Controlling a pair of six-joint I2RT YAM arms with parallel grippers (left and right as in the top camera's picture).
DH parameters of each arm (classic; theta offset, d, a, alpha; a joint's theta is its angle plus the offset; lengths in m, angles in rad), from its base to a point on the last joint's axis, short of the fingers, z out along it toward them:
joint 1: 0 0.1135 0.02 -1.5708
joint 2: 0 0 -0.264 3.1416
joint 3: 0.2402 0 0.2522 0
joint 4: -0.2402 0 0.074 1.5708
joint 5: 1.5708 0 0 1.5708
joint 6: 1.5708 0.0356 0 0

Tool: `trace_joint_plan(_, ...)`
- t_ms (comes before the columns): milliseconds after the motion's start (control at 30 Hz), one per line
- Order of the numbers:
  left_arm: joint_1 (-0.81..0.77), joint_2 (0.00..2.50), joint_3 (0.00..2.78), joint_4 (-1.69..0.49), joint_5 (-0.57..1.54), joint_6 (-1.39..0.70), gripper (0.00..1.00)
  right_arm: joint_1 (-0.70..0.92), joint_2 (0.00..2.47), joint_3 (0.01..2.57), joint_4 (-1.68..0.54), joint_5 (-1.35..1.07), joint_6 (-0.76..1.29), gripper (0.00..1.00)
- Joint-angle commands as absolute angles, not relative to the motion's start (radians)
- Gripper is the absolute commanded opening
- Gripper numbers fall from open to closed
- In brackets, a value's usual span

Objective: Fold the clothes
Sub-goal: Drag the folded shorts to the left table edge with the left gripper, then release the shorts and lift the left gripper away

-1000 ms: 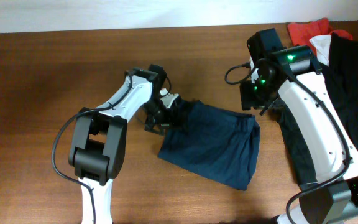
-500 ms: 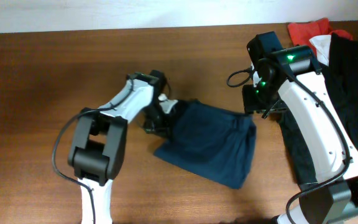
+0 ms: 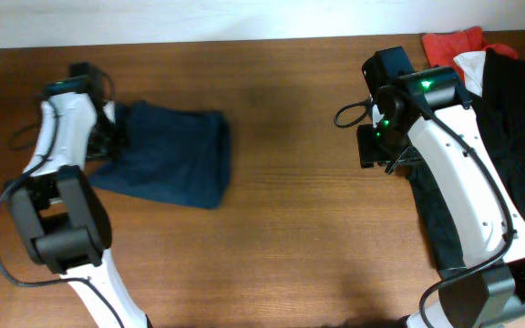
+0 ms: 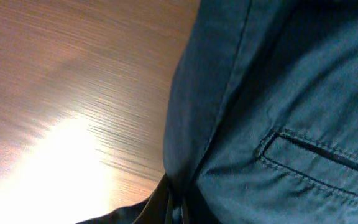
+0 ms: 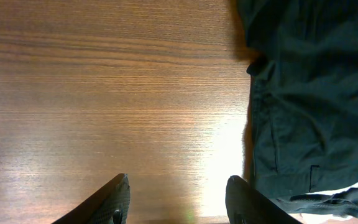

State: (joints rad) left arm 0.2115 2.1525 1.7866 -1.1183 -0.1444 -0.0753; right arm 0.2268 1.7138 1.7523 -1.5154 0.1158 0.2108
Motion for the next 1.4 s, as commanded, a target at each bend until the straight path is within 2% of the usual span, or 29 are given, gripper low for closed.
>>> trace_joint_plan(0, 0.293, 2.114, 1.824, -1.038, -0.23, -0.089, 0.05, 0.227, 1.7, 1.766, -1.52, 0.14, 0.227, 0.54)
trace_joint_plan(267, 0.388, 2.114, 1.826, -0.947, -0.293, -0.089, 0.05, 0.227, 1.7, 1.766, -1.522, 0.139, 0.231, 0.54)
trace_joint_plan(300, 0.392, 2.114, 1.833, -0.946, -0.293, -0.089, 0.09, 0.227, 1.7, 1.766, -1.522, 0.14, 0.231, 0.54)
trace_joint_plan(333, 0.394, 2.114, 1.842, -0.947, -0.293, -0.089, 0.18, 0.227, 1.7, 1.766, -1.522, 0.14, 0.231, 0.54)
trace_joint_plan(367, 0.393, 2.114, 1.86, -0.955, -0.291, -0.089, 0.47, 0.227, 1.7, 1.766, -1.522, 0.14, 0.231, 0.54)
trace_joint_plan(400, 0.39, 2.113, 1.874, -0.964, -0.289, -0.089, 0.61, 0.227, 1.7, 1.766, -1.522, 0.14, 0.231, 0.54)
trace_joint_plan(433, 0.385, 2.113, 1.9, -0.98, -0.275, -0.089, 0.82, 0.227, 1.7, 1.766, -1.521, 0.14, 0.231, 0.54)
trace_joint_plan(467, 0.378, 2.112, 1.929, -0.997, -0.245, -0.089, 0.95, 0.227, 1.7, 1.766, -1.52, 0.14, 0.231, 0.54)
trace_joint_plan(500, 0.367, 2.111, 1.958, -1.017, -0.199, -0.089, 0.99, 0.227, 1.7, 1.766, -1.518, 0.14, 0.231, 0.54)
trace_joint_plan(600, 0.298, 2.107, 2.006, -1.05, 0.013, -0.089, 0.99, 0.227, 1.7, 1.766, -1.514, 0.139, 0.231, 0.54)
trace_joint_plan(700, 0.216, 2.111, 2.001, -1.061, 0.118, -0.089, 0.99, 0.227, 1.7, 1.766, -1.514, 0.139, 0.231, 0.55)
trace_joint_plan(1000, -0.064, 2.16, 1.977, -1.109, 0.179, -0.089, 0.99, 0.227, 1.7, 1.766, -1.515, 0.132, 0.231, 0.55)
trace_joint_plan(1167, -0.102, 2.251, 1.977, -1.105, 0.305, -0.09, 0.99, 0.227, 1.7, 1.766, -1.526, 0.132, 0.231, 0.55)
trace_joint_plan(1367, -0.075, 2.349, 1.977, -1.12, 0.299, -0.089, 0.99, 0.227, 1.7, 1.766, -1.527, 0.132, 0.231, 0.55)
